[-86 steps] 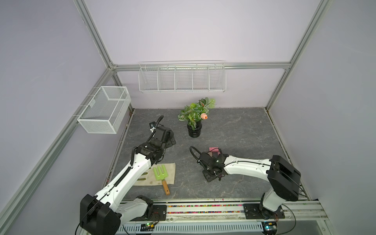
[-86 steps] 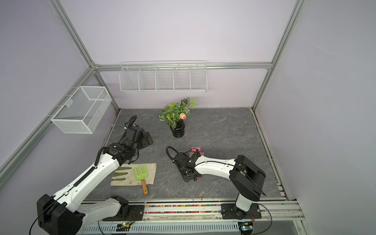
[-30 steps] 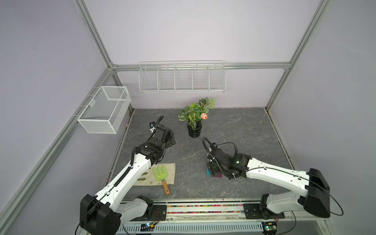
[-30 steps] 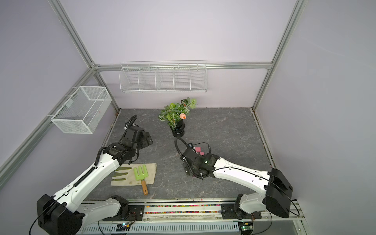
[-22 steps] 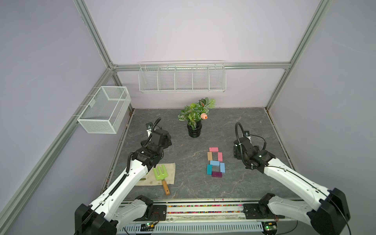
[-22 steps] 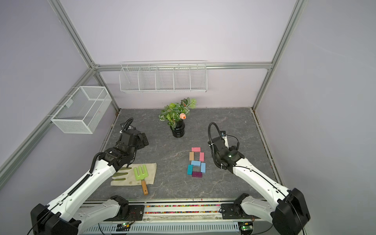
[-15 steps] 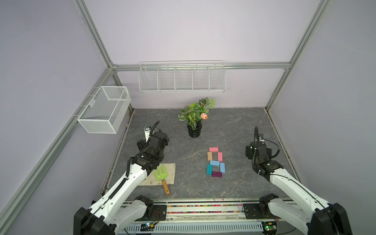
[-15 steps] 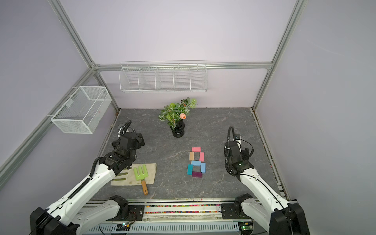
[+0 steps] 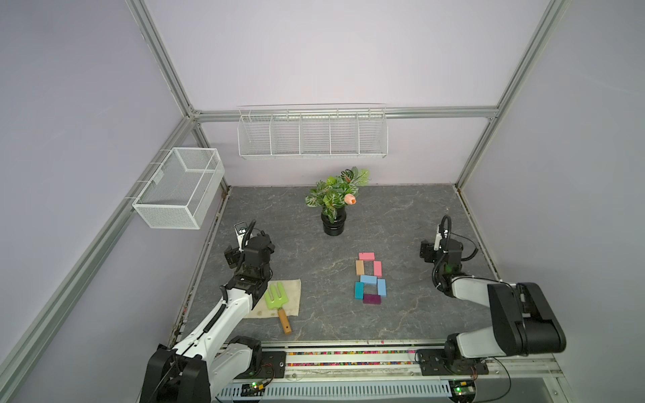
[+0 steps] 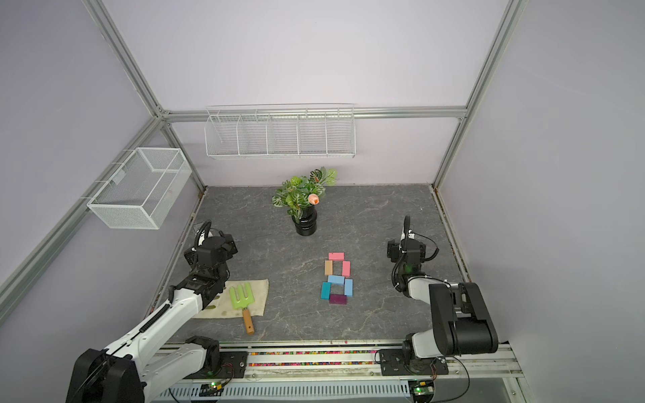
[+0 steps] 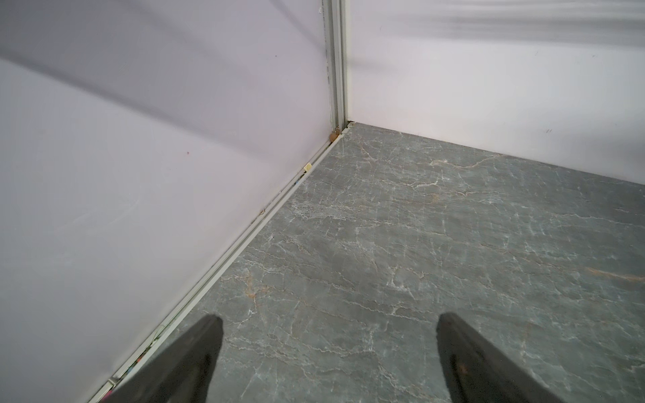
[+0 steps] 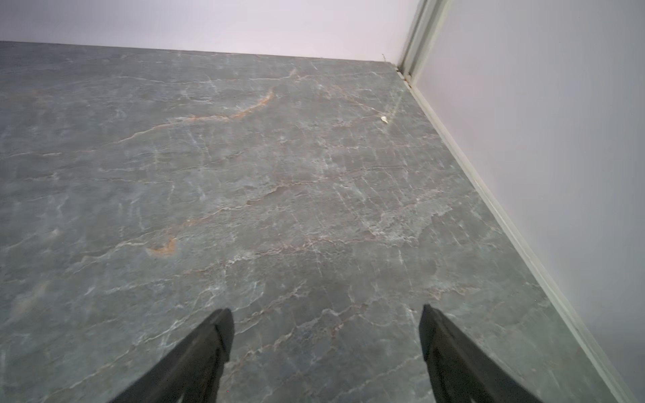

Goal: Assemble the number 8 with building blocks
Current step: Reset both arms

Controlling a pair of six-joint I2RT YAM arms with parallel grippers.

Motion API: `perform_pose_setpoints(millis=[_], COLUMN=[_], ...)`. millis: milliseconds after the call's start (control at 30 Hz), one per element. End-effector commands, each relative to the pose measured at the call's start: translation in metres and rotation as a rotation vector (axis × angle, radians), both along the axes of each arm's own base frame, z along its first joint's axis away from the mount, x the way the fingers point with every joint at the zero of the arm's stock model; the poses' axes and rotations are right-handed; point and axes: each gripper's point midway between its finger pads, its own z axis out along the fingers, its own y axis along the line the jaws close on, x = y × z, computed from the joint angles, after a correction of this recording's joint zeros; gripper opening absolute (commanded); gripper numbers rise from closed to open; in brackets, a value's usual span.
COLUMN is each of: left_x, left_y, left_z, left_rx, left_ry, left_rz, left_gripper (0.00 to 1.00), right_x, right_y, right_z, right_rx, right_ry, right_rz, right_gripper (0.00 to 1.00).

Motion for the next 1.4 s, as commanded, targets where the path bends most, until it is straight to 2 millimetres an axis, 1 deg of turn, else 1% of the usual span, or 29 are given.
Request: perform_pose_setpoints(millis=[0,33,67,167,200,233,333,367,533,567,600,667,733,833,967,1367], left_x=[0.018,0.021,0.024,0.03,0.031,0.033,0.043,0.045,0.049,0.049,0.051,0.056,0.056,0.056,0.057,0.058], left_y=[-0.006,-0.004,-0.003,0.005,0.009,0.011,0.016,0.017,0.014,0.012,0.016,0.016,0.019,0.02,0.019,0.017], left_z=[0.003,-0.005,-0.012,-0.035,-0.039,-0.037,-0.037,-0.04,-0.054,-0.061,-0.063,-0.064,-0.064,-0.066,-0.065,-0.066], left_rx=[0.007,0.019,0.029,0.01,-0.001,-0.008,0.008,0.023,-0.002,-0.01,-0.009,-0.008,-0.033,-0.04,-0.04,-0.036], left_ry=[-0.062,-0.045,-0.037,-0.027,-0.043,-0.067,-0.065,-0.044,-0.093,-0.076,-0.102,-0.109,-0.08,-0.068,-0.068,-0.059], left_rz=[-0.04,-0.034,-0.03,-0.022,-0.017,-0.013,-0.028,-0.04,-0.081,-0.091,-0.077,-0.089,-0.079,-0.083,-0.084,-0.096], left_gripper=[1.0,1.0,1.0,1.0,0.99,0.99,0.99,0.99,0.99,0.99,0.99,0.99,0.99,0.99,0.99,0.99], right_x=[0.005,0.005,0.005,0.007,0.007,0.008,0.009,0.01,0.013,0.013,0.012,0.006,0.009,0.011,0.016,0.017], right_y=[0.025,0.03,0.03,0.026,0.025,0.022,0.021,0.02,0.016,0.019,0.024,0.039,0.04,0.038,0.019,0.018], right_z=[0.018,0.018,0.017,0.016,0.016,0.017,0.016,0.015,0.013,0.013,0.014,0.016,0.015,0.014,0.013,0.012], right_rx=[0.005,0.0,0.001,0.001,0.001,0.0,0.003,0.003,0.015,0.02,0.032,0.077,0.09,0.104,0.103,0.101], right_ry=[-0.133,-0.149,-0.141,-0.126,-0.122,-0.13,-0.123,-0.112,-0.094,-0.095,-0.099,-0.123,-0.109,-0.098,-0.08,-0.074], right_rz=[0.163,0.197,0.201,0.172,0.163,0.147,0.139,0.134,0.116,0.134,0.179,0.309,0.328,0.327,0.199,0.189], right_gripper=[0.89,0.89,0.89,0.89,0.89,0.89,0.89,0.89,0.89,0.89,0.89,0.89,0.89,0.89,0.89,0.89])
